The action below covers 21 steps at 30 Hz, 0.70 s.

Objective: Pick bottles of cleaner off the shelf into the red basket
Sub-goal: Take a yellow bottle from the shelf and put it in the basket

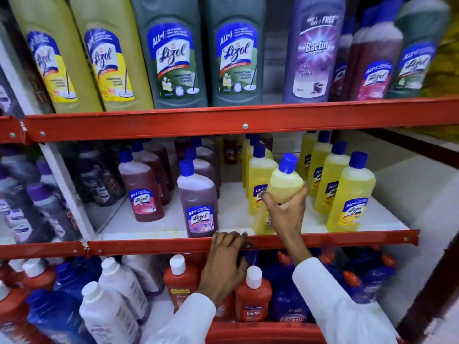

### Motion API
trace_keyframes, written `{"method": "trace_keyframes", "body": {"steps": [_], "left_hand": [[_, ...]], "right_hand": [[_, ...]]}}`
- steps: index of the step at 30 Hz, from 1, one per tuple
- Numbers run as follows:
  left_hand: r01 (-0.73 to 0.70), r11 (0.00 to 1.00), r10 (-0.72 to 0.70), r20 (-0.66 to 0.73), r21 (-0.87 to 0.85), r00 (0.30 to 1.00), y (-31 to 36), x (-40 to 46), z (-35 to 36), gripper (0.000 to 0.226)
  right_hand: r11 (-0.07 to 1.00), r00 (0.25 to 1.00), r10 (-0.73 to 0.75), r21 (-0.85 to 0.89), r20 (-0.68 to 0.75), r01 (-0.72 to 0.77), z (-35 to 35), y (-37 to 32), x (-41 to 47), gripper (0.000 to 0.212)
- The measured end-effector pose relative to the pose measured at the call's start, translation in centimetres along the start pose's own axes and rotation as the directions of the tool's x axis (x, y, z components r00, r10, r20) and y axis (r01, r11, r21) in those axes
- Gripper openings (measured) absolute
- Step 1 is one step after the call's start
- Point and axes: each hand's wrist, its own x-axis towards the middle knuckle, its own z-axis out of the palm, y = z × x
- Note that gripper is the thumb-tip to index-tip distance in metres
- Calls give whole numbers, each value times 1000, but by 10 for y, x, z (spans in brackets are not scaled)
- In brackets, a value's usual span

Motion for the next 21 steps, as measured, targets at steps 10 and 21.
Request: {"method": "trace_keyframes", "body": {"steps": [10, 21], "left_hand": [[-50, 985, 45, -29, -164, 999, -5, 5, 6, 44], [-20, 992, 17, -29, -124, 999, -8, 3, 8, 56]], "right_hand": [[422, 533, -558, 770, 636, -478, -52, -66, 8, 62], [983, 995, -96, 157, 23, 91, -35, -76, -33, 80]]}}
